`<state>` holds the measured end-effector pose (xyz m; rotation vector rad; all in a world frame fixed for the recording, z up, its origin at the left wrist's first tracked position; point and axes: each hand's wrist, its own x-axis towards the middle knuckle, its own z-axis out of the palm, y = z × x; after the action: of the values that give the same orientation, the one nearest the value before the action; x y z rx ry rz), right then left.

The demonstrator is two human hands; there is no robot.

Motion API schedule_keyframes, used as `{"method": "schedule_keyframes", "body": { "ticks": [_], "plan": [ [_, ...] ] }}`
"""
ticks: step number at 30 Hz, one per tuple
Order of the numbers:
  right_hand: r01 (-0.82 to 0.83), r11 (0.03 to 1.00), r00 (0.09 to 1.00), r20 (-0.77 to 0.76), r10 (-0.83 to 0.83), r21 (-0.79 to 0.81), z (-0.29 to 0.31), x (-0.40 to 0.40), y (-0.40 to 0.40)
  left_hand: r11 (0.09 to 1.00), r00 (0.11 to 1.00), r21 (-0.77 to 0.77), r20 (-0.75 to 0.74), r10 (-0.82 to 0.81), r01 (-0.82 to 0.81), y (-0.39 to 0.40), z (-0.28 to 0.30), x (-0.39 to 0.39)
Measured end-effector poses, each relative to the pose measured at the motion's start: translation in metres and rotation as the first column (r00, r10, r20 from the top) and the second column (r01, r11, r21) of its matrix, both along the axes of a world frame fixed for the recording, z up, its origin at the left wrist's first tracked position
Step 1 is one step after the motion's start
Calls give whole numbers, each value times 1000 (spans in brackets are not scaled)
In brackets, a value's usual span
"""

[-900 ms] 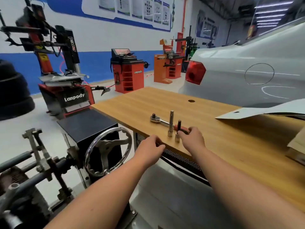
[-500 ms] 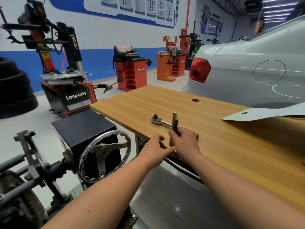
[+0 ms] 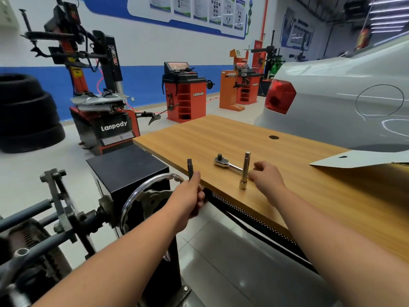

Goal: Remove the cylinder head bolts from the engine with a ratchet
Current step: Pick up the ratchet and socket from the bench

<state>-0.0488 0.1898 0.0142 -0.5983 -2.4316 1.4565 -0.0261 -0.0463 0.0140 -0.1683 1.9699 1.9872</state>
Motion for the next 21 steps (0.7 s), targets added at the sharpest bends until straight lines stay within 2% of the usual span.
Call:
{"method": "schedule_keyframes", "body": {
  "ticks": [4, 7, 11, 13, 16, 19, 21],
  "plan": [
    [-116, 991, 992, 59, 112, 73, -8, -13, -15, 998, 999, 66, 35, 24, -26, -7, 5, 2],
    [-108, 986, 992, 83, 98, 129, -13, -16, -26, 981, 997, 188, 70, 38, -51, -10, 10, 5],
    [-108, 979, 982, -138, 132, 171, -20, 3, -44, 888, 984, 426, 117, 137, -174, -19, 28, 7],
    [-197, 955, 935, -251, 251, 221, -11, 17, -62, 821, 971, 517, 138, 198, -241, -19, 41, 7],
    [-359, 865, 811, -341, 475, 351, 12, 40, -92, 775, 948, 559, 73, 309, -295, -15, 61, 9],
    [-443, 765, 711, -337, 617, 466, 32, 61, -109, 679, 910, 651, 44, 413, -339, -21, 83, 11],
    [-488, 704, 681, -280, 677, 515, 43, 70, -113, 625, 905, 704, 58, 422, -337, -29, 92, 12]
  ]
}}
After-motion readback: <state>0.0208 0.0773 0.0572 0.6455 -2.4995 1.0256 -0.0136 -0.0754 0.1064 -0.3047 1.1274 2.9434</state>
